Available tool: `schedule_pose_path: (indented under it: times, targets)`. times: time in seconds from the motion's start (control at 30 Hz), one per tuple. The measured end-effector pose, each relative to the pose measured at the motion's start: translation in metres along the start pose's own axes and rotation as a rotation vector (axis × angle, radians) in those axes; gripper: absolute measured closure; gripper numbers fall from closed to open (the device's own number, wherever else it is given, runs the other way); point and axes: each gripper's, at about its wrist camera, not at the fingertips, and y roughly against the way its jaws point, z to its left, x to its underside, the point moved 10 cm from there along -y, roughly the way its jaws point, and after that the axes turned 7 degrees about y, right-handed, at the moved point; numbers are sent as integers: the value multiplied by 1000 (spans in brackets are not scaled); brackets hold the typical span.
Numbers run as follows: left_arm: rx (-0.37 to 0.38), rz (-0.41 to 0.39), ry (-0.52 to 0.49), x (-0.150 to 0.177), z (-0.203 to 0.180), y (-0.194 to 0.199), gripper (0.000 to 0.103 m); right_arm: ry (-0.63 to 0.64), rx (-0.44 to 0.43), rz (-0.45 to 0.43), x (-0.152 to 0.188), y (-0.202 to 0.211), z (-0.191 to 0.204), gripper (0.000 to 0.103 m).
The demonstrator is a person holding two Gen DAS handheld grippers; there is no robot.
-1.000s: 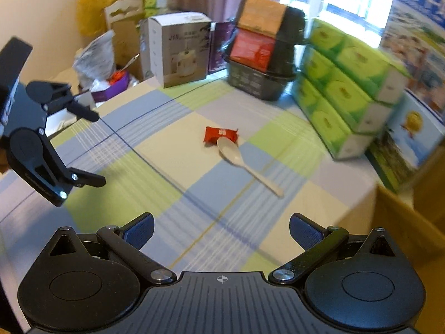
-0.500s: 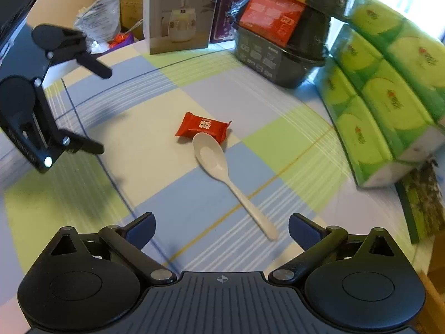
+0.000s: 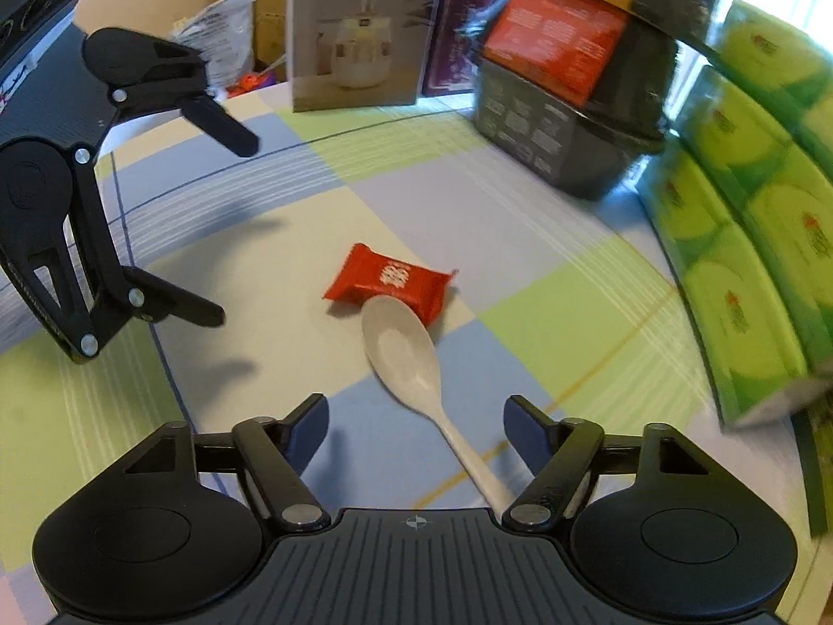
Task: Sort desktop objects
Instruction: 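Move left tool to the red candy packet while right tool approaches white spoon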
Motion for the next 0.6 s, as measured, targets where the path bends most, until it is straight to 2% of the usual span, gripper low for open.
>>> schedule_pose_path:
  times: [0.23, 0.4, 0.5, 0.6]
  targets:
    - [39, -11, -26, -6, -1, -11, 2, 9, -29, 9, -8, -19, -4, 48]
    - [54, -17, -25, -9, 0, -17, 2, 22, -48, 24, -9, -32, -4, 51]
    - [55, -20, -35, -11, 0, -22, 2, -12, -70, 9, -13, -36, -7, 54]
    - [62, -21, -45, -12, 1, -26, 2, -43, -105, 9, -17, -39, -6, 66]
